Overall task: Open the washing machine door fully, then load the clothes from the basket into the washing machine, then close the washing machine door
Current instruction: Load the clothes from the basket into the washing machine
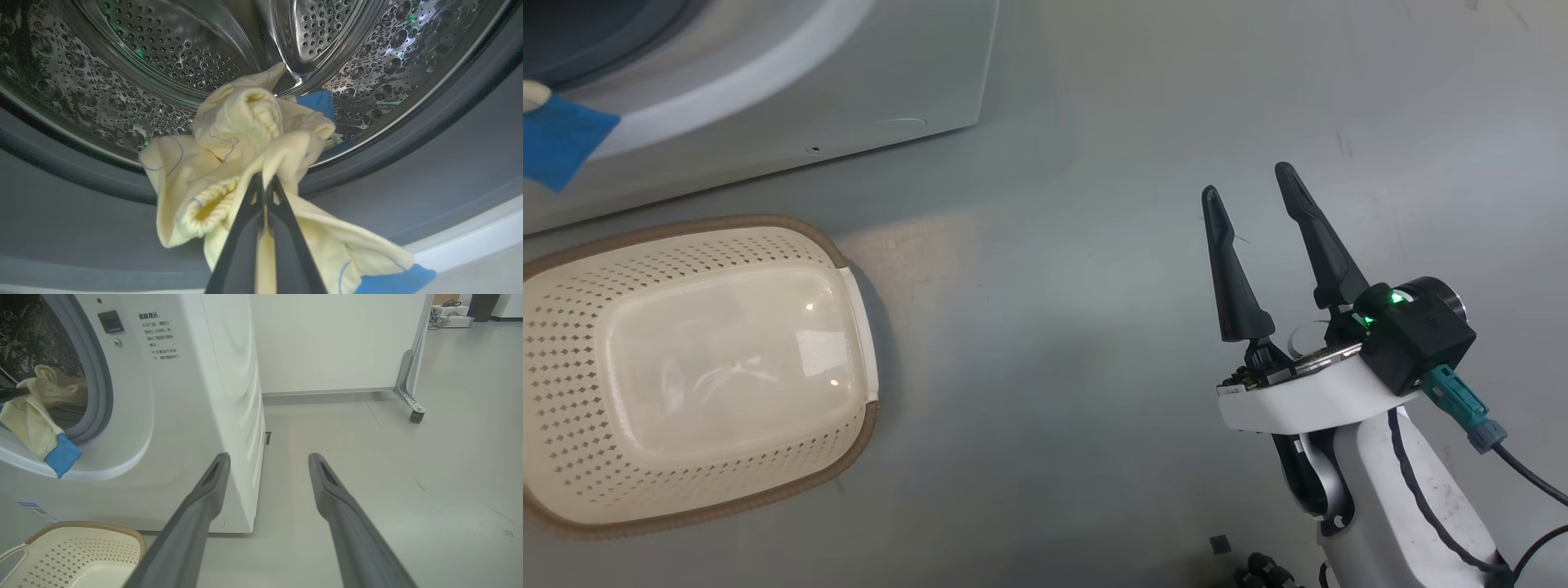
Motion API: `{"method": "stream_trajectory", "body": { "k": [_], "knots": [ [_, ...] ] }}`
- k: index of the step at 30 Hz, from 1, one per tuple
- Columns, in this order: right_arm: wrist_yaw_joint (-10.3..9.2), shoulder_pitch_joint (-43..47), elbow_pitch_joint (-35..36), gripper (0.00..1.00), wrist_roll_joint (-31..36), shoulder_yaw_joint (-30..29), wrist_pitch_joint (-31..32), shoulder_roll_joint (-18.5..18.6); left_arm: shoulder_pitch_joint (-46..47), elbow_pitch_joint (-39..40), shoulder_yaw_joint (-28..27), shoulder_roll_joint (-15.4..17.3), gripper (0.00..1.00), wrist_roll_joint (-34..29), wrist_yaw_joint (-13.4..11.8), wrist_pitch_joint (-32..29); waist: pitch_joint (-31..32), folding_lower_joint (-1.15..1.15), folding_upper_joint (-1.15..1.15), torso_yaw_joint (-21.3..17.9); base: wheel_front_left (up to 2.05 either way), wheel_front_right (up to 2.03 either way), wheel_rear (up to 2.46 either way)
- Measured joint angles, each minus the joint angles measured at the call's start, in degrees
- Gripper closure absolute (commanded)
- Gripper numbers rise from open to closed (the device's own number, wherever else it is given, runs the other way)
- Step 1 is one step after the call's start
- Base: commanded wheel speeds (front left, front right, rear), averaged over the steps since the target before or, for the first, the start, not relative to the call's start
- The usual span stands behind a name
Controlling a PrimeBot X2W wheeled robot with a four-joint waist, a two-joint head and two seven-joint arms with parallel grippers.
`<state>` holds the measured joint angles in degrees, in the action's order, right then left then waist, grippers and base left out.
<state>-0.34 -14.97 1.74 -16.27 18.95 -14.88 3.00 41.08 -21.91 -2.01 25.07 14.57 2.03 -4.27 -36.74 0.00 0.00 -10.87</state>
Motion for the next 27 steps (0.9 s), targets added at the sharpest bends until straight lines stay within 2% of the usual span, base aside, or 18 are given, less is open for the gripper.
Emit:
{"method": "stream_trajectory", "body": {
  "k": [5,11,15,23,27],
  "knots": [
    [0.19,-0.53,0.73,0.00,-1.71,1.31,0.00,0.03,3.05,0.22,-0.22,3.52,1.00,0.08,2.20,-3.75,-0.82,0.00,0.00,-1.50,0.00,0.00,0.00],
    [-0.41,-0.96,1.62,0.00,-3.50,1.94,0.00,0.02,7.55,0.48,-1.70,8.26,1.00,1.14,3.05,-8.87,-2.37,0.00,0.00,-3.94,0.00,0.00,0.00],
    [-0.43,-0.99,2.23,0.00,-4.30,2.58,0.00,0.01,12.08,1.71,-1.90,10.27,1.00,1.38,3.41,-11.54,-3.94,0.00,0.00,-5.40,0.00,0.00,0.00],
    [-1.35,-2.57,3.44,0.00,-5.65,4.05,0.00,-0.15,19.85,3.65,-2.75,12.82,1.00,2.08,3.89,-12.81,-7.30,0.00,0.00,-8.05,0.00,0.00,0.00],
    [-1.43,-2.82,3.74,0.00,-6.67,4.70,0.00,-0.19,22.62,3.98,-3.45,15.29,1.00,1.45,3.89,-12.00,-8.77,0.00,0.00,-9.41,0.00,0.00,0.00]
  ]
}}
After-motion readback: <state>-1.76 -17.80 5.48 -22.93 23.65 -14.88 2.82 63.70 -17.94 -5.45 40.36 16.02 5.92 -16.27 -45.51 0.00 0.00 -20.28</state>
